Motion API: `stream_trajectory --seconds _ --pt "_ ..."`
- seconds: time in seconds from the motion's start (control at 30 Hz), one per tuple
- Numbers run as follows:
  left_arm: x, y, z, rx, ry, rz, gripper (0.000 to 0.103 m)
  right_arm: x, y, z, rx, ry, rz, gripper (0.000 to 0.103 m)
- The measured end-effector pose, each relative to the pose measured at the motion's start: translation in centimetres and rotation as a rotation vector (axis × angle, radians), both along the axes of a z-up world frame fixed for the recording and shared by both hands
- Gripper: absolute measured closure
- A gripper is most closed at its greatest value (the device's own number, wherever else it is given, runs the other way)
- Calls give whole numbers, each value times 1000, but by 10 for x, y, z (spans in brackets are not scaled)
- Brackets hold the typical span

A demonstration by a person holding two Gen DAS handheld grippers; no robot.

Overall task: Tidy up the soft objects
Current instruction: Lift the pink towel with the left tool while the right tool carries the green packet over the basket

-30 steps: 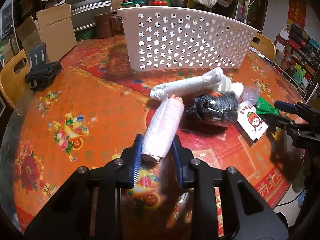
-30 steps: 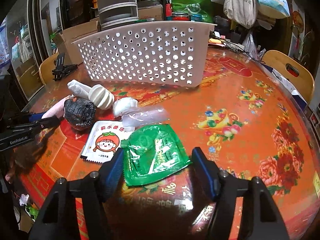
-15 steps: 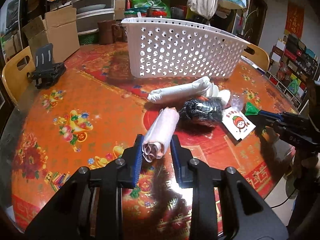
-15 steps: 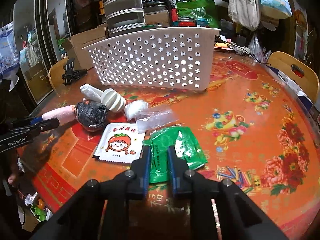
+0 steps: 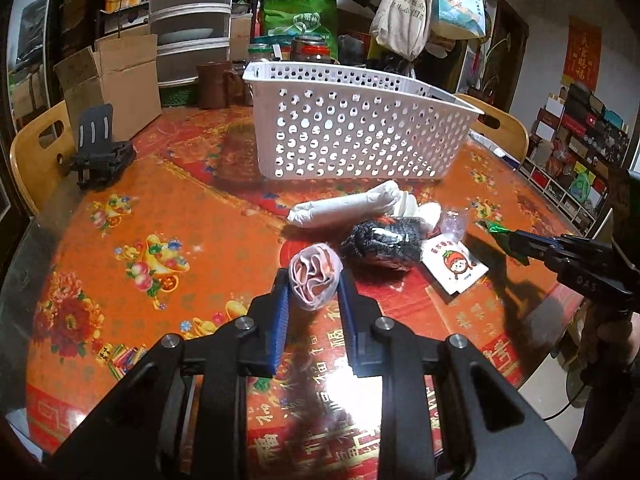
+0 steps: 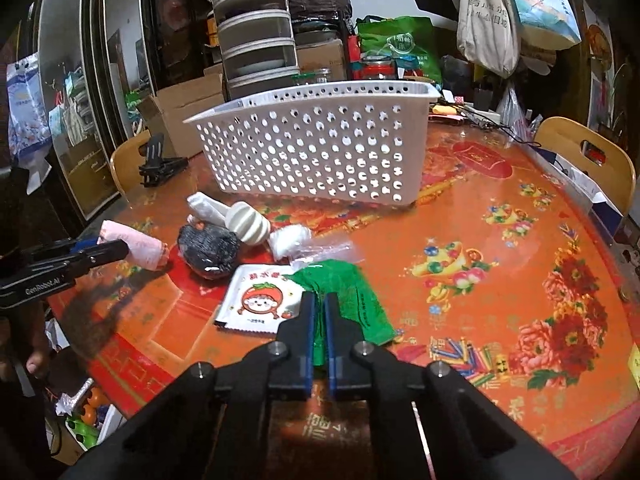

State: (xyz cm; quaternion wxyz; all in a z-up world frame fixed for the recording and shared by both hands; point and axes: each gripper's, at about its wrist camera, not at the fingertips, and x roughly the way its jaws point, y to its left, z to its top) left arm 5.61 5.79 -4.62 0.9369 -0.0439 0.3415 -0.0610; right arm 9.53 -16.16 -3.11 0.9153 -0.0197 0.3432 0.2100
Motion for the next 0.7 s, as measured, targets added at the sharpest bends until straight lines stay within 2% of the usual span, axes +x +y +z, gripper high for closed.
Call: stream_trajectory --seconds 0.7 --pt "-2 -13 45 -9 -117 -21 82 -2 -12 42 64 -73 0 101"
